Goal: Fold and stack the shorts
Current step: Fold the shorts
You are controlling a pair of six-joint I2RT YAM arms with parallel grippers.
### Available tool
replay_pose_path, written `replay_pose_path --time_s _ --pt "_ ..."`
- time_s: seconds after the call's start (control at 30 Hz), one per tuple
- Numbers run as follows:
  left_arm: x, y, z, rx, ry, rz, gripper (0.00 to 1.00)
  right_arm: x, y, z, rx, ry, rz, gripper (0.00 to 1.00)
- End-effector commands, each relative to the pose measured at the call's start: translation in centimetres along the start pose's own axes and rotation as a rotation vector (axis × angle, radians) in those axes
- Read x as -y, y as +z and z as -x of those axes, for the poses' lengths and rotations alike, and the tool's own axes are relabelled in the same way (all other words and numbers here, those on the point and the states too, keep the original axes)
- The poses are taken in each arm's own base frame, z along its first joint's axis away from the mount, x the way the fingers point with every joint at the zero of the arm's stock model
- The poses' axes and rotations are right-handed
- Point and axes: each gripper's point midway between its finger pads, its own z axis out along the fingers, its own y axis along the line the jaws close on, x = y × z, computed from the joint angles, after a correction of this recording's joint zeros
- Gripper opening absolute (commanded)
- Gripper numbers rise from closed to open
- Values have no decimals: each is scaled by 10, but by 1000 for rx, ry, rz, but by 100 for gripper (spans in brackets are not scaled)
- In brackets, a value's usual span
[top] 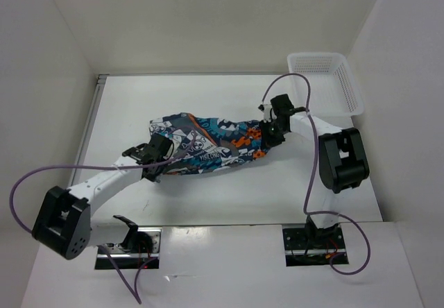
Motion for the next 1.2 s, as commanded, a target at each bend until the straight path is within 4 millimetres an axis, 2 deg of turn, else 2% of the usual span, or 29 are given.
replay_pose_path --time_s 0.0,0.03,0.07,0.1,0.13,0.17,0.23,0.3,0.37,0.4,0.43,0.47,0.53,0.57,0.6,0.67,0.7,0.77,0.87,0.97,1.1,1.17 --pt "-9 -16 -16 -7 -9 18 5 -8 -30 -50 -135 -201 4 0" --pt "-9 -16 -19 -17 -6 17 5 -11 -34 -50 -133 -215 -9 8" --pt "-8 -15 -25 -37 1 16 5 -12 -41 -45 -105 -241 -8 24" --pt "-6 -15 -25 -36 0 5 5 -18 -44 -47 -109 -251 24 68" --pt "-6 -16 -28 -47 4 4 5 -20 -51 -49 -122 -287 38 76" --pt "-3 -16 -27 -43 12 -9 5 -23 -64 -38 -91 -331 38 86" --pt "-2 -15 -33 -61 17 -11 5 -14 -87 -35 -85 -431 42 92" --pt "-1 -14 -37 -65 18 -11 5 9 -122 -10 9 -464 -22 94" --pt "-1 -10 -47 -82 24 -2 5 15 -142 15 115 -498 -65 94" --pt "-1 -8 -47 -66 19 0 5 14 -144 27 159 -489 -75 94" --pt "-3 -7 -48 -58 16 14 5 7 -143 37 204 -478 -60 94" --pt "-4 -3 -50 -56 16 30 5 -8 -140 56 287 -450 -42 94" --pt "-6 -3 -50 -57 16 39 5 -22 -120 71 326 -410 -6 88" --pt "-6 -2 -48 -48 13 40 5 -26 -102 84 351 -350 12 86" --pt "-7 -3 -48 -49 13 49 5 -32 -91 88 354 -329 36 84" --pt "-7 -2 -46 -40 11 49 5 -37 -75 102 377 -304 61 82" --pt "-7 -2 -43 -40 11 49 5 -35 -53 96 334 -288 70 82" --pt "-9 -2 -39 -32 8 59 5 -29 -34 103 322 -249 59 80" --pt "-10 -2 -36 -32 8 59 5 -21 -16 99 296 -213 44 75" --pt "-9 -1 -40 -41 11 59 5 -27 9 85 240 -225 47 75" --pt "-7 -1 -40 -40 11 49 5 -17 31 74 212 -185 -15 61" --pt "-5 -1 -40 -39 10 39 5 -8 34 68 206 -151 -63 37"
